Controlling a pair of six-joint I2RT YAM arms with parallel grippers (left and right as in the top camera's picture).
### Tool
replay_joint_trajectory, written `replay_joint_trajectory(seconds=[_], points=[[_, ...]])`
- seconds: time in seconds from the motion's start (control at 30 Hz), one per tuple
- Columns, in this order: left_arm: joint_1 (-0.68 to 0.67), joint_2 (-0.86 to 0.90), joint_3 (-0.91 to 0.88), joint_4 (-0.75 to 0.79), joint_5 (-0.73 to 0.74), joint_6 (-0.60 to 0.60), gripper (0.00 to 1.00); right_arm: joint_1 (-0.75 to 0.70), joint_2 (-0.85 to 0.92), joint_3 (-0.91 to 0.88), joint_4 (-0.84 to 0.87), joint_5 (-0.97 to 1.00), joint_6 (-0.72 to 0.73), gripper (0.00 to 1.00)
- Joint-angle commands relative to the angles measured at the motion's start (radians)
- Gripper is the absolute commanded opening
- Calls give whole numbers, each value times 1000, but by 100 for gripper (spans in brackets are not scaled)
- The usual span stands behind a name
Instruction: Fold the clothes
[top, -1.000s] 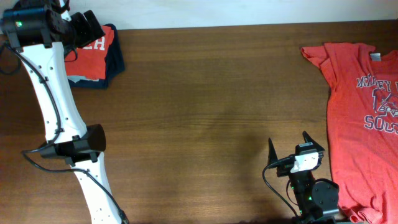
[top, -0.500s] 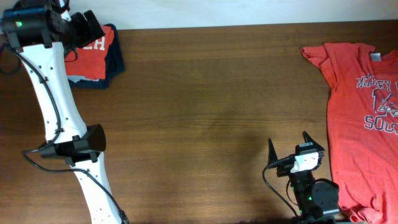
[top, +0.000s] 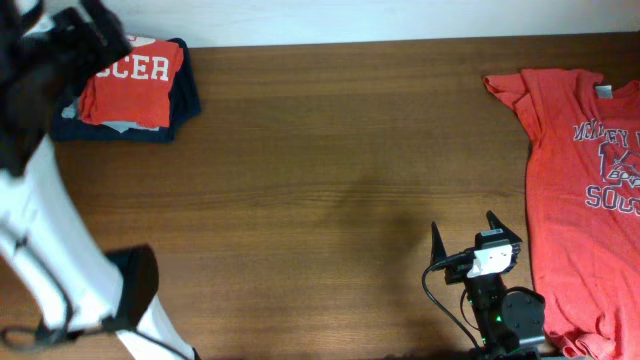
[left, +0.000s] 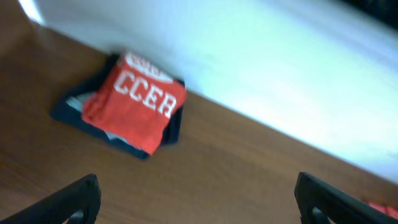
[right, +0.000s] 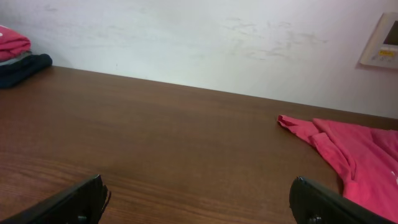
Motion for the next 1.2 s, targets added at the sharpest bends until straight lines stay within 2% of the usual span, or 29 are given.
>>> replay_joint_trajectory(seconds=[0.0, 0.13, 0.3, 0.5, 0.63, 0.7, 0.8, 0.97, 1.17], points=[[-3, -101, -76, -1, -65, 12, 99, -8, -10, -5, -7, 16, 4, 99], [-3, -230, -269, -1, -65, 12, 99, -8, -10, -5, -7, 16, 4, 99], [-5, -397, -614, 3, -66, 12, 99, -8, -10, -5, -7, 16, 4, 99], [-7, -585, -1078, 140, -65, 12, 99, -8, -10, -5, -7, 16, 4, 99], [-8, -703, -1426, 362, -59, 4, 99, -8, -10, -5, -7, 16, 4, 99], [-8, -771, -1621, 526, -38, 4, 99, -8, -10, -5, -7, 16, 4, 99], [-8, -832, -1825, 709, -23, 4, 99, -8, -10, -5, -7, 16, 4, 99], [-8, -913, -2142, 987, -24, 5, 99, -8, -10, -5, -7, 16, 4, 98], [-8, -958, -2410, 1273, -20, 4, 99, -8, -10, -5, -7, 16, 4, 99]])
